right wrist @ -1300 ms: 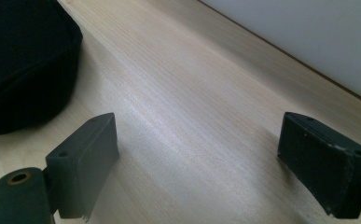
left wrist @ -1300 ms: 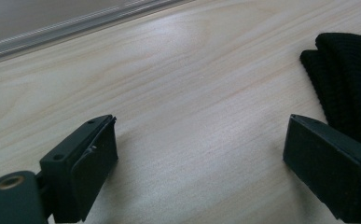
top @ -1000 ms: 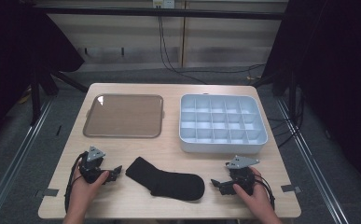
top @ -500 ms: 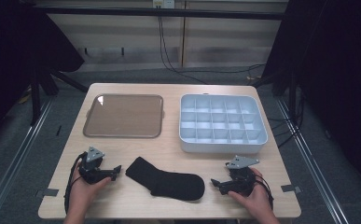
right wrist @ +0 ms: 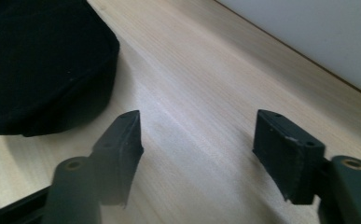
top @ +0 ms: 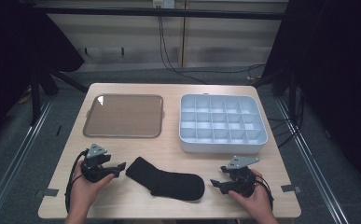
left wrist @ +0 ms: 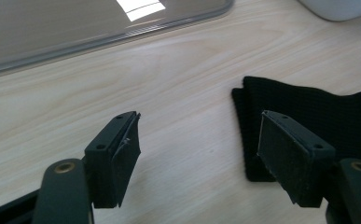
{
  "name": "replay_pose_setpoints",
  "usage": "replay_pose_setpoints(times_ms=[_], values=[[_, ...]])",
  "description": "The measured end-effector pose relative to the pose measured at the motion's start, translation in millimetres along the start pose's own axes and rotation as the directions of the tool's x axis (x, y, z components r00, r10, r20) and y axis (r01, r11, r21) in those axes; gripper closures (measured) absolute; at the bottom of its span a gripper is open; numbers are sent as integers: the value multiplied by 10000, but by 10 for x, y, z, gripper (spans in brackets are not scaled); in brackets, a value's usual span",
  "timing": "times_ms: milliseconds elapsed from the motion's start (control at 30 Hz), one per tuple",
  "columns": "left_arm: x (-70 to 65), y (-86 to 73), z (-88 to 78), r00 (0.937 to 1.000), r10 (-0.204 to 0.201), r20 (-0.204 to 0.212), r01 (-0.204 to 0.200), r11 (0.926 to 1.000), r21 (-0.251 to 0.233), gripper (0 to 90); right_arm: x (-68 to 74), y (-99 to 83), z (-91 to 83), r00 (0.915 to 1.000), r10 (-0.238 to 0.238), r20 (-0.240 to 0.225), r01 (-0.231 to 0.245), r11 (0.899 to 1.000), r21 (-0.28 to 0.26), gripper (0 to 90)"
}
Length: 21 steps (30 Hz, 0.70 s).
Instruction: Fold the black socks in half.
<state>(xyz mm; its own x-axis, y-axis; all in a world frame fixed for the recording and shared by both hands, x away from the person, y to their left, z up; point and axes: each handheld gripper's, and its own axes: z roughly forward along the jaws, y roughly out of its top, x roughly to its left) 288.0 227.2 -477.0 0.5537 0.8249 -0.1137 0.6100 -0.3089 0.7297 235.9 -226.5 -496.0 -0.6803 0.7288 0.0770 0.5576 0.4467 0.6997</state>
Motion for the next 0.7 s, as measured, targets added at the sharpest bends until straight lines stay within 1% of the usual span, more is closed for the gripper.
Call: replay_pose_setpoints(times_ms=[33,67,100,167,200,233,267,300,333,367,400,433,467,500,533,567,600,633,667,700], values=[[-25,8,8,10000,-41,74,41,10000,-16,293,0,9,-11,10000,-48,-28,48,10000,-4,389],[-25,8,8,10000,-41,74,41,10000,-16,293,0,9,-11,10000,-48,-28,48,10000,-4,389],[-54,18,26,9999,-12,161,12,10000,51,294,11,27,-32,9999,-51,-105,51,10000,-11,445],[-87,25,47,9997,2,230,-6,9999,165,294,30,46,-50,9997,-59,-248,58,10000,-41,486],[-102,27,55,9995,75,317,-84,9996,271,295,41,56,-51,9994,-79,-339,78,10000,-32,512],[-126,28,71,9994,57,351,-66,9996,258,297,55,64,-53,9992,-123,-382,123,9999,6,538],[-126,28,71,9994,57,351,-66,9996,258,300,55,64,-53,9992,-123,-382,123,9999,6,538],[-139,30,77,9990,138,435,-154,9992,374,300,63,70,-52,9987,-243,-438,244,9997,12,565],[-171,31,93,9988,154,470,-177,9987,476,304,84,75,-45,9969,-419,-665,423,9991,48,616],[-171,31,93,9988,154,470,-177,9987,476,308,84,75,-45,9969,-419,-665,423,9991,48,616],[-181,31,99,9987,167,474,-194,9982,567,308,95,75,-44,9961,-582,-669,591,9982,106,642],[-200,29,107,9988,45,493,-74,9982,594,315,121,68,-47,9918,-795,-1003,815,9965,166,675],[-210,30,112,9987,14,510,-47,9979,650,315,121,68,-47,9918,-795,-1003,815,9965,166,675],[-225,31,122,9983,21,583,-68,9968,798,319,150,60,-63,9887,-1006,-1110,1045,9941,304,709],[-241,28,131,9984,-54,570,9,9970,778,320,158,49,-67,9863,-1065,-1261,1110,9934,293,734],[-241,28,131,9984,-54,570,9,9970,778,320,158,49,-67,9863,-1065,-1261,1110,9934,293,734],[-258,29,139,9984,79,553,-125,9964,842,320,171,35,-71,9815,-1032,-1610,1086,9938,249,776],[-258,29,139,9984,79,553,-125,9964,842,321,171,35,-71,9815,-1032,-1610,1086,9938,249,776],[-271,29,140,9986,68,526,-113,9963,850,321,184,34,-76,9798,-1145,-1639,1201,9924,248,800],[-287,32,141,9986,78,523,-123,9962,866,323,214,37,-80,9759,-1297,-1757,1360,9904,241,855]])
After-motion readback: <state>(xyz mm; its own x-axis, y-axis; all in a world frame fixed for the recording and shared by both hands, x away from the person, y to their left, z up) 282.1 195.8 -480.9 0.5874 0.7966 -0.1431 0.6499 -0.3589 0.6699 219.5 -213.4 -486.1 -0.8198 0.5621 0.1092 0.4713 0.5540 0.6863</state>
